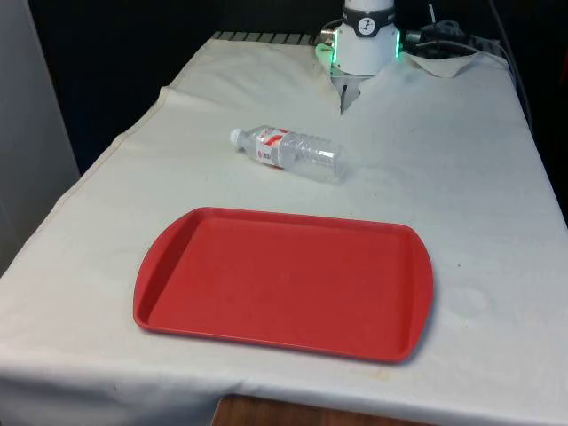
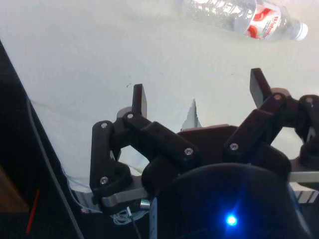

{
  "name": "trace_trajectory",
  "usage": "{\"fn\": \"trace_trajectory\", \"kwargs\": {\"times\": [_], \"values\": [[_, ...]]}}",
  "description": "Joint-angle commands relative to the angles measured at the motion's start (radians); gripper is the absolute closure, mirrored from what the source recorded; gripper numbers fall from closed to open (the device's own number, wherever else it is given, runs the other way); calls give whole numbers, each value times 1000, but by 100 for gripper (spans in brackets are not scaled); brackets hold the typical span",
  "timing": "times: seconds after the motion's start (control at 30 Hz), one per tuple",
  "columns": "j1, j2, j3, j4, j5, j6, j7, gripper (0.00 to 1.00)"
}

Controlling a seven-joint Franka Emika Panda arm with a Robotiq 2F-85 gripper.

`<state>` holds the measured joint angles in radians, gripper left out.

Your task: Place the bottle upright on the tray.

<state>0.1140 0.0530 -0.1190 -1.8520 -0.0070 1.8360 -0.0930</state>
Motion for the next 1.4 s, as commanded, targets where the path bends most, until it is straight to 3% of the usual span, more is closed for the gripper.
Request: {"fn": "trace_trajectory", "kwargs": {"times": [0.0, 0.63, 1.37], "values": [[0, 0, -1, -1, 0, 0, 2, 0], [0, 0, -2, -11, 2, 0, 103, 0], [-1, 12, -4, -26, 8, 9, 265, 0]]}}
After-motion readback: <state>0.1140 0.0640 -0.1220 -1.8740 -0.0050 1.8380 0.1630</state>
